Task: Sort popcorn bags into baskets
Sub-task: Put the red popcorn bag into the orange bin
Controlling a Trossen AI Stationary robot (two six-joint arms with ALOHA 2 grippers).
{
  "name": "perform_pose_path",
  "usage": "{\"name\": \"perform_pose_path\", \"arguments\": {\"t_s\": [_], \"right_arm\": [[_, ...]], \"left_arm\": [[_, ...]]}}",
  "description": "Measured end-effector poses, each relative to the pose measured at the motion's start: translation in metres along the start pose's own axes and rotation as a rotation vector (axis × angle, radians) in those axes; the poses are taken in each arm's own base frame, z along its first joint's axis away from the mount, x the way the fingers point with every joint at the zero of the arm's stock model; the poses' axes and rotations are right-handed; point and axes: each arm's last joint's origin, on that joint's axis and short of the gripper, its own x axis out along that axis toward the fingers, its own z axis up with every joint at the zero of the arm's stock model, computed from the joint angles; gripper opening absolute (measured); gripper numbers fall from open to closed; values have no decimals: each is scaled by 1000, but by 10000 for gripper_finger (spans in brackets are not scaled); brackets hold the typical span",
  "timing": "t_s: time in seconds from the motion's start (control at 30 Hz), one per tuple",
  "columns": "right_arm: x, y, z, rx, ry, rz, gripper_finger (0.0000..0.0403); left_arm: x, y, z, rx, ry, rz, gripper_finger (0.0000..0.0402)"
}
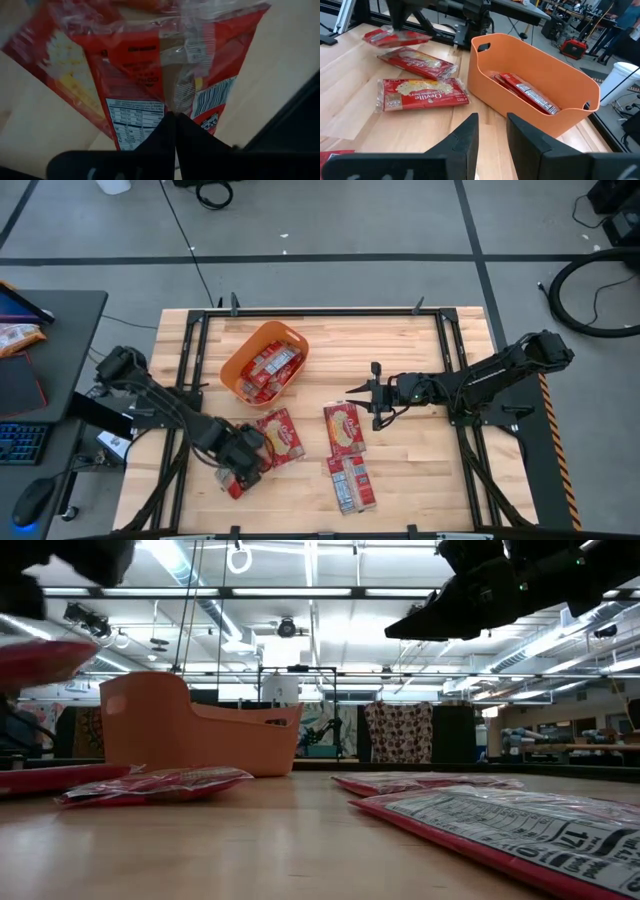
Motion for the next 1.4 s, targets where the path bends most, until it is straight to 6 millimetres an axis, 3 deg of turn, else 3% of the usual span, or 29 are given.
{"name": "perform_pose_path", "arguments": {"t_s": [0.3,0.53,0.7,0.87,1.13,1.4], "right_arm": [[0,0,-1,22,5,5,105],[0,0,0,21,2,6,105],[0,0,-1,37,5,6,105],[-3,2,-11,51,11,7,105],[-5,2,-20,81,36,-31,105],[-7,9,-18,127,28,1,105]], "left_arm": [[-37,20,34,26,-245,-76,3],[-66,41,83,100,-493,-175,3],[-78,65,117,135,-621,-129,3],[-85,93,140,151,-656,-50,4],[-127,123,162,207,-705,11,4],[-109,165,158,110,-488,116,4]]}}
